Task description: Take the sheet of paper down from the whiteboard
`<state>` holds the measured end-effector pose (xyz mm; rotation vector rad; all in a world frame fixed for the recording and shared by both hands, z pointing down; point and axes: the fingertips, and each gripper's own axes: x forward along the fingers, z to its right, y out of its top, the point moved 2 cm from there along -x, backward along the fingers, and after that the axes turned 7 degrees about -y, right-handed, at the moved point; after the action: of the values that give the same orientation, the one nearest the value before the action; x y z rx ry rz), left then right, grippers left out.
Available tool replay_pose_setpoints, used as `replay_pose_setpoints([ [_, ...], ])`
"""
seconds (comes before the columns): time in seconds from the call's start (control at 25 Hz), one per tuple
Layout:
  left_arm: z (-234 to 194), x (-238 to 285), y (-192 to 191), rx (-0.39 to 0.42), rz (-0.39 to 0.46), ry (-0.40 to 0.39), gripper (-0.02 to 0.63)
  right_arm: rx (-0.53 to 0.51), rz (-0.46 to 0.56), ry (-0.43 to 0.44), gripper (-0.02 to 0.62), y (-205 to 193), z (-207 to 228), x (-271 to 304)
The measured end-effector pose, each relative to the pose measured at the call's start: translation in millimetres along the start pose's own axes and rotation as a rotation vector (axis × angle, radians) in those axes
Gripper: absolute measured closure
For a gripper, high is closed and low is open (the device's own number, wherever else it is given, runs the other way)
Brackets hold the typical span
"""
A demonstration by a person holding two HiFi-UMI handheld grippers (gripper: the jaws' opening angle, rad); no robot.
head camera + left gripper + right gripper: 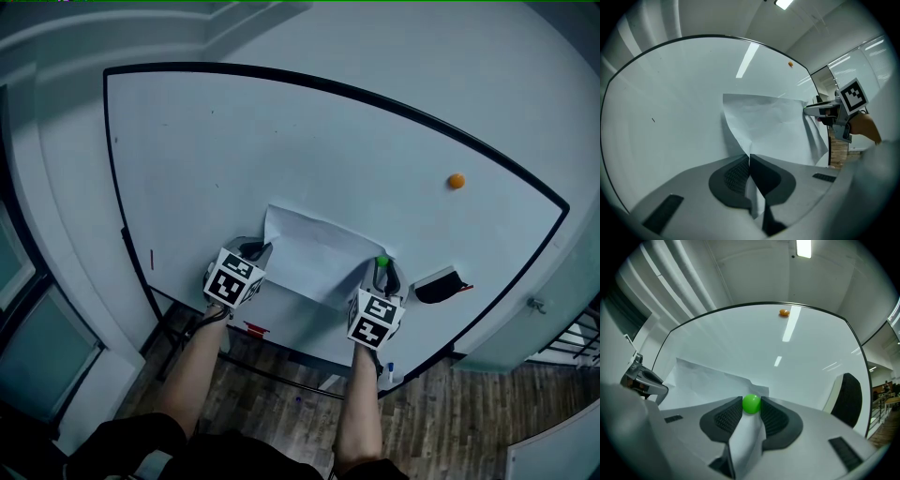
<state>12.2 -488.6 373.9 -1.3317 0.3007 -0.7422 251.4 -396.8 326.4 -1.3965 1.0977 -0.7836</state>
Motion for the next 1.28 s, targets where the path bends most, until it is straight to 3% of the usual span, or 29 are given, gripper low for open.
replay_pose_setpoints([
  [1.0,-38,-32,-23,-0.011,-0.032,0.129,0.584,0.006,0.000,0.008,0.462,-1,1,1],
  [1.28,-33,-32,-18,0.003,-0.019,0.116,0.584,0.006,0.000,0.006,0.462,-1,0,1],
])
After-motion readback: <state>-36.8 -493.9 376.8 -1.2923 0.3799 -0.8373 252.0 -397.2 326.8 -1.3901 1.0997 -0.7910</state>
